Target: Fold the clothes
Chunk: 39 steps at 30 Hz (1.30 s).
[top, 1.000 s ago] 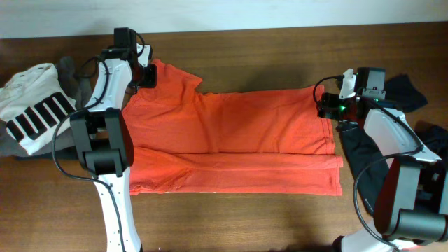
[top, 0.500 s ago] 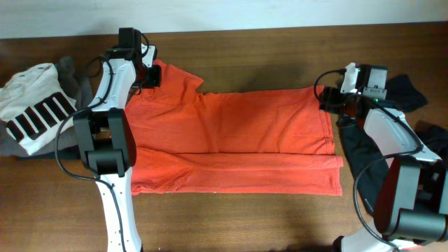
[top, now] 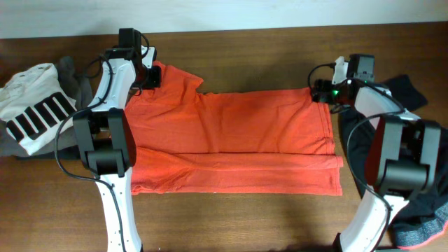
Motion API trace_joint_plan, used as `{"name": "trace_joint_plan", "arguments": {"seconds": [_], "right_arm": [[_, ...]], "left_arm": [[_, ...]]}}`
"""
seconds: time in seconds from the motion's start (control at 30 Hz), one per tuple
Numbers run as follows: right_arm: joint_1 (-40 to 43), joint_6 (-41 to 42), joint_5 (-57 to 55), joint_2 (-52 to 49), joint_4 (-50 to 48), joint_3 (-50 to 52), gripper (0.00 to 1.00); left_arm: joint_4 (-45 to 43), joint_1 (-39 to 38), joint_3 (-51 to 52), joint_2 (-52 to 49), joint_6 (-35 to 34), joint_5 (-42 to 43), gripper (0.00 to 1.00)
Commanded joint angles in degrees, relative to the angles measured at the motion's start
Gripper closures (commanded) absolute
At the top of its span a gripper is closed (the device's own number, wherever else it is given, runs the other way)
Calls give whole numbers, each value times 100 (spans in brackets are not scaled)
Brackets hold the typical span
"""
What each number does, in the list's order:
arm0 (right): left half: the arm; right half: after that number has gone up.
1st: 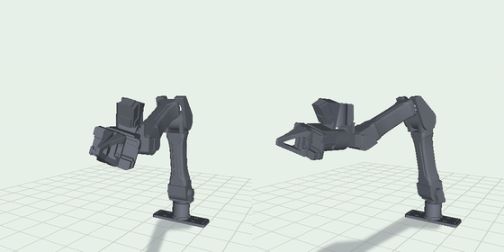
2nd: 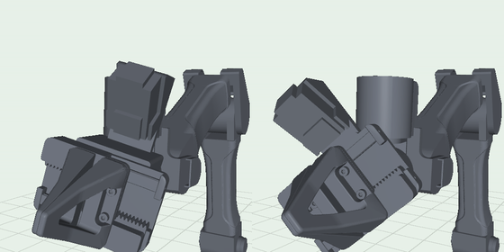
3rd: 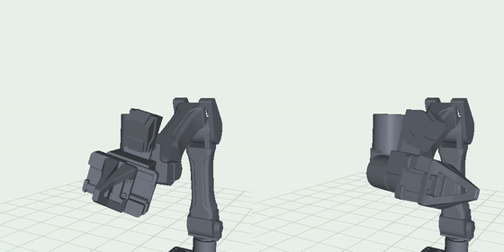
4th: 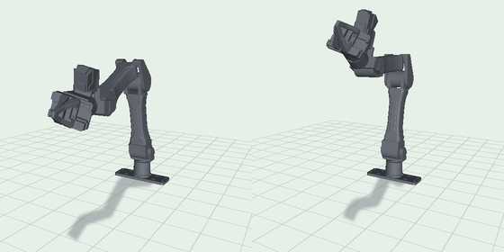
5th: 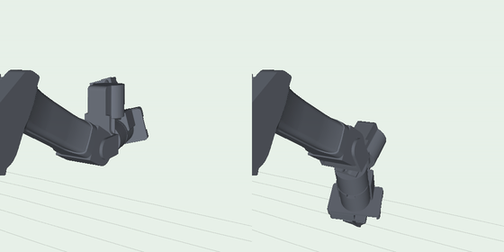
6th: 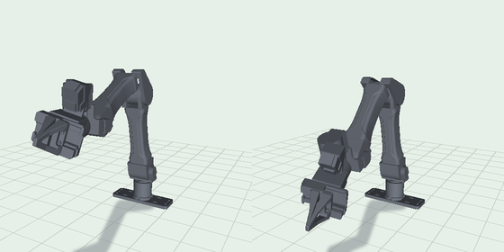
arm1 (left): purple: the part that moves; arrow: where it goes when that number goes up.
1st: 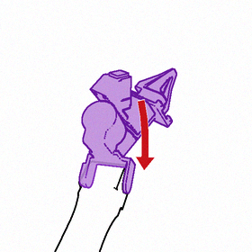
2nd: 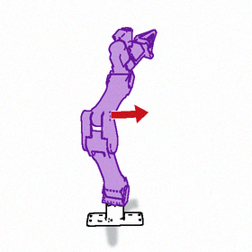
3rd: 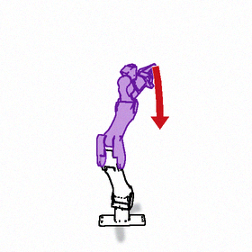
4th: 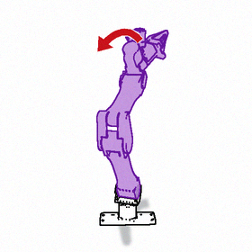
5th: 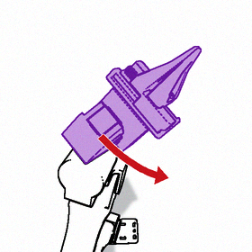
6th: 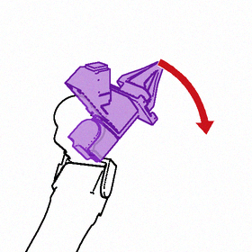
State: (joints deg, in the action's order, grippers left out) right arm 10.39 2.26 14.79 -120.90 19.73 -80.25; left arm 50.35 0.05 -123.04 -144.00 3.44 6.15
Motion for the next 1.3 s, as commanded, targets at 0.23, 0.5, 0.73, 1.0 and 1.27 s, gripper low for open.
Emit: {"name": "trace_joint_plan", "arguments": {"seconds": [0.23, 0.5, 0.73, 1.0, 1.27], "right_arm": [[-258, -79, 109, -481, -20, -518, 29], [-291, 33, -195, -623, 125, -520, 68], [-173, 33, -605, -610, 1222, -1021, 96], [-61, 28, -778, -610, 3252, -2673, 96], [-26, -35, -848, -610, 5226, -3694, 96]], "left_arm": [[118, -15, 109, 35, -63, 42, 100], [138, -15, 109, 35, -63, 44, 99], [219, 92, 90, 118, -66, 44, 100], [297, 289, 74, 789, -83, 328, 100], [925, 409, 74, 1311, -85, 323, 100]]}}
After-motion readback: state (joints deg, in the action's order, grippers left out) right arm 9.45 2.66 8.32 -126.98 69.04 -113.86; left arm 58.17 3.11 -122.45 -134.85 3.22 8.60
